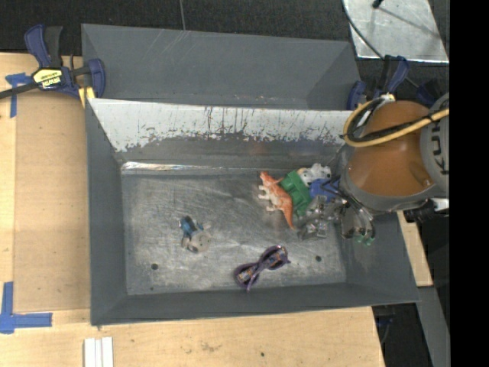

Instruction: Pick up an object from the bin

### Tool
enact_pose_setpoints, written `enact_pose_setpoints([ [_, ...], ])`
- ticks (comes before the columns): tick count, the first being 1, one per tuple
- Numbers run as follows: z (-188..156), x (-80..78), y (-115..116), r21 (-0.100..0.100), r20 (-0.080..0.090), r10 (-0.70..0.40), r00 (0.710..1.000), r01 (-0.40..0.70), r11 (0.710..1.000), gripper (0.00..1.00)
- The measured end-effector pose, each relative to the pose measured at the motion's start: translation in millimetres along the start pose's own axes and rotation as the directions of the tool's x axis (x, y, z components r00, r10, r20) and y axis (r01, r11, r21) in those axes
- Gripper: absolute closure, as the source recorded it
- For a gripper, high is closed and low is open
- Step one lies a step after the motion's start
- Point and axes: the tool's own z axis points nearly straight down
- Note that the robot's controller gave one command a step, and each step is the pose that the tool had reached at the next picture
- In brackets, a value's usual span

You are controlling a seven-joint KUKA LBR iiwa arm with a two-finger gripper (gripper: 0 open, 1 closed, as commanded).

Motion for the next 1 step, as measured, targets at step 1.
enact_pose_setpoints([
  [1, -32.3, -73.1, -40.6, -0.009, 0.005, 0.019, 1.0, -0.018, 1.0, 0.0],
])
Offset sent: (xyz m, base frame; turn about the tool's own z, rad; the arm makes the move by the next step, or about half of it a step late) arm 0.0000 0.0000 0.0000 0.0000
